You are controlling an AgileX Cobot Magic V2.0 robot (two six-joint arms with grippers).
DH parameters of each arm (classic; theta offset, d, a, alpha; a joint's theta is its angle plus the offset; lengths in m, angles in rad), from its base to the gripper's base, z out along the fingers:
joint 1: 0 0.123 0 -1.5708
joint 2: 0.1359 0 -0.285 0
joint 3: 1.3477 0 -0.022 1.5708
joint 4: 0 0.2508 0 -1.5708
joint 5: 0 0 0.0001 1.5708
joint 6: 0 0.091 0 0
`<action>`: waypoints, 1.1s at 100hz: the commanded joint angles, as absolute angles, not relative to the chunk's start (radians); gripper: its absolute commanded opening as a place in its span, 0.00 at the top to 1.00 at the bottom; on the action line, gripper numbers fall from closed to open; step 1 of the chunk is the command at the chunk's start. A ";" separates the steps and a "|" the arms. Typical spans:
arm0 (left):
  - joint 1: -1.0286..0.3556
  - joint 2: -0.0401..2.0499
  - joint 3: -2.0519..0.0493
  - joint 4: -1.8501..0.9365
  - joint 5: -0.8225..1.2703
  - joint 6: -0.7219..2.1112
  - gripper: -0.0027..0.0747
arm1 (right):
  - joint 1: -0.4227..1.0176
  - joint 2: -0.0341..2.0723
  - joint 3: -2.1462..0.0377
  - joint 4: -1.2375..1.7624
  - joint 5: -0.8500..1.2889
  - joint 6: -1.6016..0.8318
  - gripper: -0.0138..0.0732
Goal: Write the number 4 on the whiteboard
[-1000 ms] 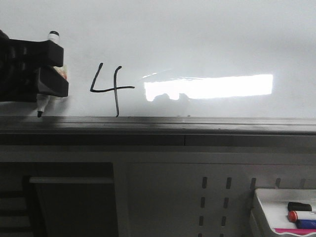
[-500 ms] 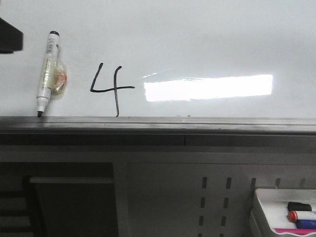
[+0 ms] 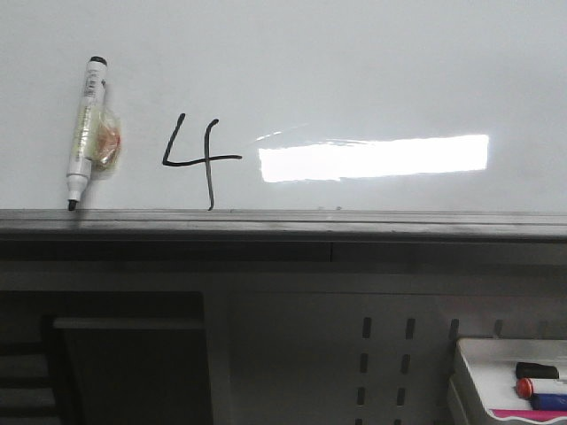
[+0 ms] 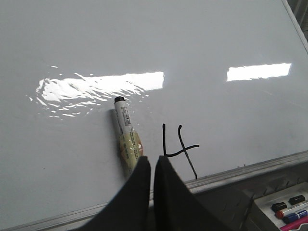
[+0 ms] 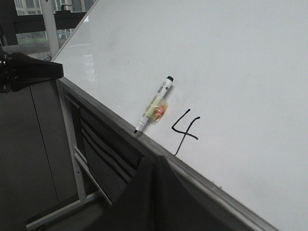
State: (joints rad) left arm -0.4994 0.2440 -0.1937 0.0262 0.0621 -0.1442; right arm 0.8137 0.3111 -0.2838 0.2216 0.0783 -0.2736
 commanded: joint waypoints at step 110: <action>-0.287 0.160 -0.180 0.037 0.047 -0.143 0.99 | 0.806 0.144 -0.174 0.220 0.000 -0.274 0.90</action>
